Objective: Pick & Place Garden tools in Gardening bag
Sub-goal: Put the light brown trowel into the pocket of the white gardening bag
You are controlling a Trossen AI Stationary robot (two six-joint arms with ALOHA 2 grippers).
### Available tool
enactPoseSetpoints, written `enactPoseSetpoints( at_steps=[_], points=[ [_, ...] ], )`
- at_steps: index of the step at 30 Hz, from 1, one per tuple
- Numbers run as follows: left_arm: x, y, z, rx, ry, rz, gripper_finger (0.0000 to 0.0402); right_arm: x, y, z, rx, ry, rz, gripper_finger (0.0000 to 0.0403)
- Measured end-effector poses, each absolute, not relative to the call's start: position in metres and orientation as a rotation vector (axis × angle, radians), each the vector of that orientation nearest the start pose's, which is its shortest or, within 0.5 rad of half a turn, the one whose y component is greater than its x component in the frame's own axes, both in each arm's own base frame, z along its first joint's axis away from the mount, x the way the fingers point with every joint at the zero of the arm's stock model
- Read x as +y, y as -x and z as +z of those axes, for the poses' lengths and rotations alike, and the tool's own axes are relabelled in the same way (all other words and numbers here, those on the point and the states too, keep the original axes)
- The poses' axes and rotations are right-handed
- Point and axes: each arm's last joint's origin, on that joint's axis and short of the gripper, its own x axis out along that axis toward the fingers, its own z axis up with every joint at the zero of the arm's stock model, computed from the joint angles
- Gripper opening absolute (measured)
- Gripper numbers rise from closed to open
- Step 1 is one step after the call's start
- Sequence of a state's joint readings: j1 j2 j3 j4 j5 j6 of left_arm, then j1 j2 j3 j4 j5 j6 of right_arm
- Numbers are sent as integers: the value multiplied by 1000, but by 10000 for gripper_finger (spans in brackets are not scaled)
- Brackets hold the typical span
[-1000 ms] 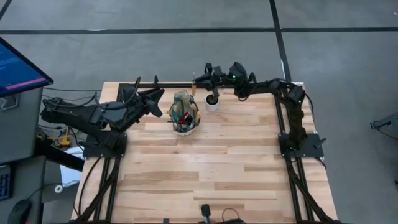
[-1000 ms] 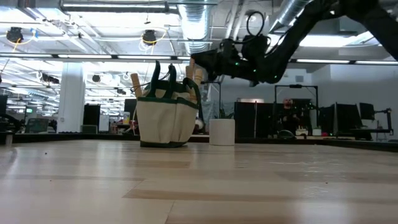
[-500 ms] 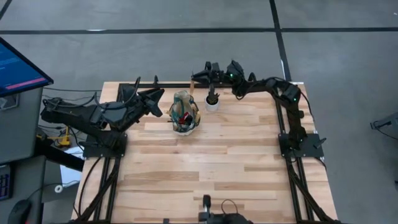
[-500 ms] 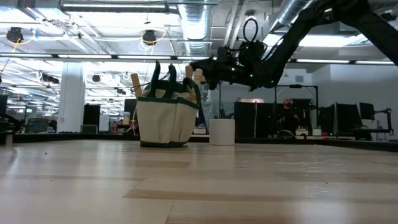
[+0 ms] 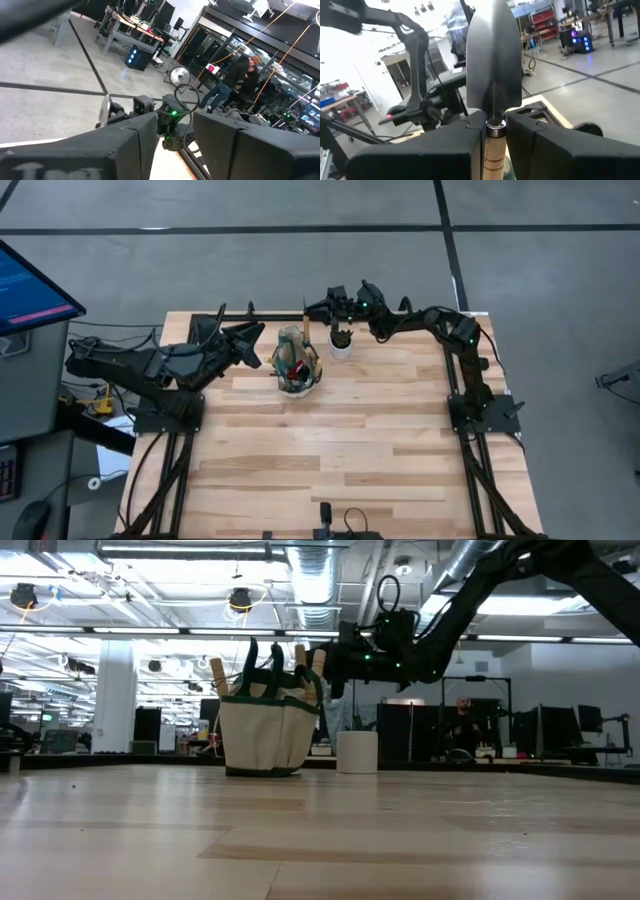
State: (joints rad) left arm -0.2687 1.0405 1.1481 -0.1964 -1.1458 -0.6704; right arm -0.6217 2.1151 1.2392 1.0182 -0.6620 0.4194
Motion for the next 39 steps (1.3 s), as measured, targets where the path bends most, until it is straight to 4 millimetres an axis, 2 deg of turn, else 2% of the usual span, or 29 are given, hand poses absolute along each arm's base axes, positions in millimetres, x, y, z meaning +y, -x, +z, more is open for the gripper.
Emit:
enactPoseSetpoints(
  at_steps=[9, 13, 18, 22, 25, 27, 33, 39],
  points=[
    [-29, -203, 411, -223, 577, 835, 117, -230, -388, 189, -75, -273, 58, 39],
    [-29, -204, 411, -222, 576, 835, 117, -223, -394, 187, -66, -253, -3, 39],
    [-23, -217, 398, -172, 506, 923, 103, -218, -396, 187, -71, -248, 0, 39],
    [-7, -241, 375, -62, 445, 993, 66, -222, -394, 187, -70, -292, -2, 39],
    [12, -260, 353, 66, 415, 1016, 21, -226, -392, 187, -69, -296, 4, 39],
    [25, -268, 341, 130, 399, 1050, 7, -228, -390, 187, -70, -296, -1, 39],
    [53, -261, 324, 285, 328, 1186, 1, -235, -386, 188, -91, -299, -50, 39],
    [78, -246, 314, 366, 330, 1310, 1, -231, -390, 188, -95, -295, -78, 39]
  ],
)
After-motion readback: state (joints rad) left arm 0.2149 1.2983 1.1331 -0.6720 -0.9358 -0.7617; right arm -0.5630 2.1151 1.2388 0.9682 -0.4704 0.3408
